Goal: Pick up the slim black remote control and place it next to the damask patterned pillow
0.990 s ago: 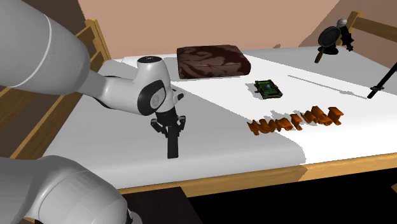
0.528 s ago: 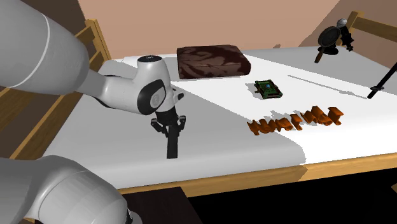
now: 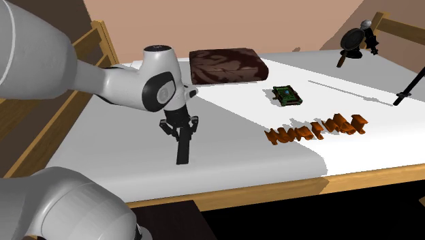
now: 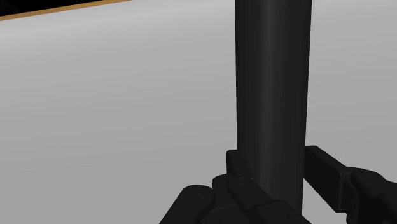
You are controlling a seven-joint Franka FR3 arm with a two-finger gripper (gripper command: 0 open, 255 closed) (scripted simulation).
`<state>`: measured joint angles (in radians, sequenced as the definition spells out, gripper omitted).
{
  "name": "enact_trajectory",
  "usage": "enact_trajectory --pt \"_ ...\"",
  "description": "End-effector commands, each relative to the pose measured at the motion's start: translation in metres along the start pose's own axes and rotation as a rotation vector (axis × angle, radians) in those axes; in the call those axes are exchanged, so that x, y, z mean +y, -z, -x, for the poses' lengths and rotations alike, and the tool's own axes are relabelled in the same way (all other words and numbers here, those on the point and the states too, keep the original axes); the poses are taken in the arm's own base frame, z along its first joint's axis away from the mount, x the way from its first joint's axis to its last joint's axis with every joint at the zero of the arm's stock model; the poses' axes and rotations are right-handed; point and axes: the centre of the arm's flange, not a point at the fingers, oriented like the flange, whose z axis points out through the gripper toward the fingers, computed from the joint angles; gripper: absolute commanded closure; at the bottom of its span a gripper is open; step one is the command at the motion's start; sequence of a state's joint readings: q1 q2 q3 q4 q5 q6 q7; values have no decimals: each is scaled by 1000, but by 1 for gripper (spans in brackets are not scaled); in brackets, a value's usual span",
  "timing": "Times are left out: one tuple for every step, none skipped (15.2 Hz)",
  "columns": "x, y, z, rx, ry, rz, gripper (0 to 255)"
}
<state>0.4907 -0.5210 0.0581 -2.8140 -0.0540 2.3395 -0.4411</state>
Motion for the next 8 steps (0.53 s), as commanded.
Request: enact_trajectory --pt "1 11 0 0 0 0 255" --pt "1 16 0 0 0 0 255" --pt "2 21 0 0 0 0 255" --pt "2 26 0 0 0 0 255" --pt "2 32 0 0 0 0 255" --pt "3 37 0 0 0 0 255" --pt "3 42 0 0 0 0 255" --pt "4 47 0 0 0 0 255"
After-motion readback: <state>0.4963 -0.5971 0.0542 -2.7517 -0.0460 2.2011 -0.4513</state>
